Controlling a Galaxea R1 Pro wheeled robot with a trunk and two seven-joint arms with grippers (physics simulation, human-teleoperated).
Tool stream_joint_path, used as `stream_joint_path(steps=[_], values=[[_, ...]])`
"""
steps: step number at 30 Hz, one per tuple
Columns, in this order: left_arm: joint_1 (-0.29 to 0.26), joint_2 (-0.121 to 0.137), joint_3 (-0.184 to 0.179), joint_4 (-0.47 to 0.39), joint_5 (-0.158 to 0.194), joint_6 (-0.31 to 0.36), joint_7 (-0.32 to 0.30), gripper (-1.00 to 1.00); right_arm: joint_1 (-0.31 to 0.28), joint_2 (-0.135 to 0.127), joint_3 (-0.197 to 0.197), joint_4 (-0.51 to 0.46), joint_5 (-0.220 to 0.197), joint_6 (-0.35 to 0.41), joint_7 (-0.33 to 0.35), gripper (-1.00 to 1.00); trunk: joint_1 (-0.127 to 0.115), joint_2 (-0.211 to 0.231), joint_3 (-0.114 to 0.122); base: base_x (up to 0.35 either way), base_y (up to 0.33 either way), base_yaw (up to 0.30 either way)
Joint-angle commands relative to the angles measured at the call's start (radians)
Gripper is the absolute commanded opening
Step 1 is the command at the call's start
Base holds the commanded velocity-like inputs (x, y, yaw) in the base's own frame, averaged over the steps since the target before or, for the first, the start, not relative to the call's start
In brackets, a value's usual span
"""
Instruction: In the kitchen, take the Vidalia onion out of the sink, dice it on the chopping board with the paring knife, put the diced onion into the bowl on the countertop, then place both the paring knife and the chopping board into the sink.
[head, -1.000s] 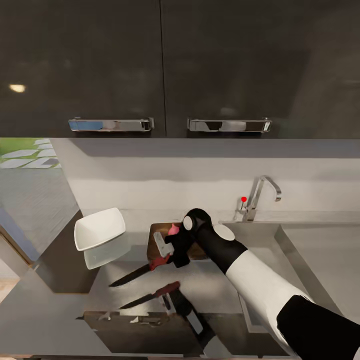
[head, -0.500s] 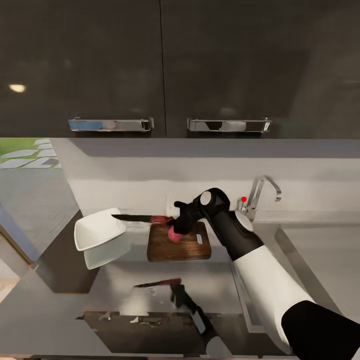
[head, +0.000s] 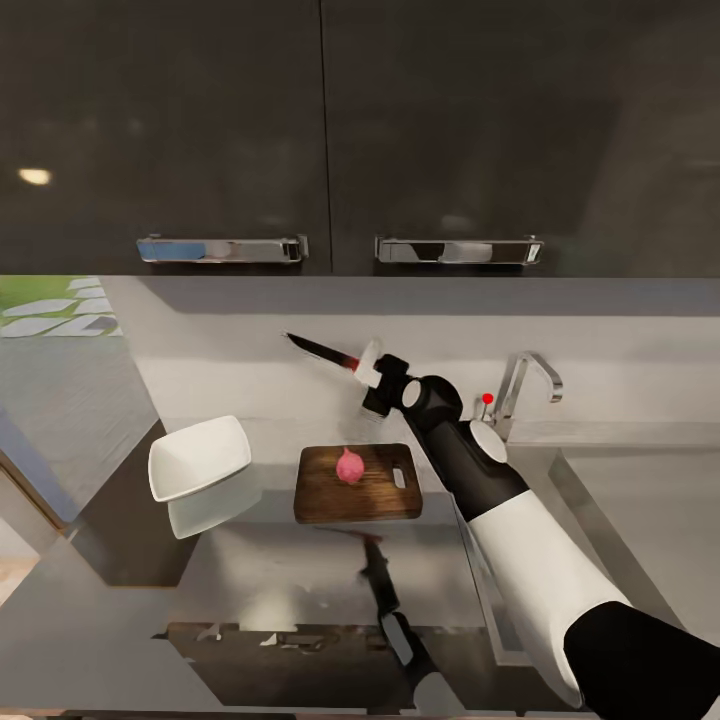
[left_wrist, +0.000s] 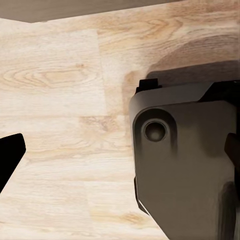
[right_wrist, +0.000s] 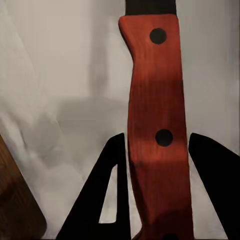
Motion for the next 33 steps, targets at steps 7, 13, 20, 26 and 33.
stream_joint_path(steps=[7,13,20,26,33], values=[[-0.001,-0.001,-0.009,0.002,0.008,0.0,0.002,1.0,0.005,-0.015,0.003,0.023,0.086,0.003,-0.119,-1.0,0.001,-0.002,-0.002,0.0,0.0,0.0],[-0.001,-0.001,-0.009,0.002,0.008,-0.002,0.002,1.0,0.009,-0.011,0.019,0.083,0.102,0.0,-0.15,-1.0,0.001,-0.002,-0.002,0.0,0.0,0.0],[-0.001,-0.001,-0.009,0.002,0.008,-0.002,-0.017,1.0,0.009,-0.002,0.08,0.148,0.104,-0.003,-0.158,-1.0,0.001,-0.002,-0.002,-0.001,-0.001,0.0],[-0.001,-0.001,-0.009,0.002,0.009,-0.002,-0.044,1.0,0.01,0.0,0.09,0.201,0.103,-0.006,-0.188,-1.0,0.001,-0.002,-0.002,-0.128,-0.124,0.0],[-0.001,0.0,-0.009,0.002,0.008,-0.002,-0.046,1.0,0.01,0.001,0.09,0.298,0.1,-0.026,-0.394,-1.0,0.001,-0.002,-0.002,-0.06,-0.051,0.0]])
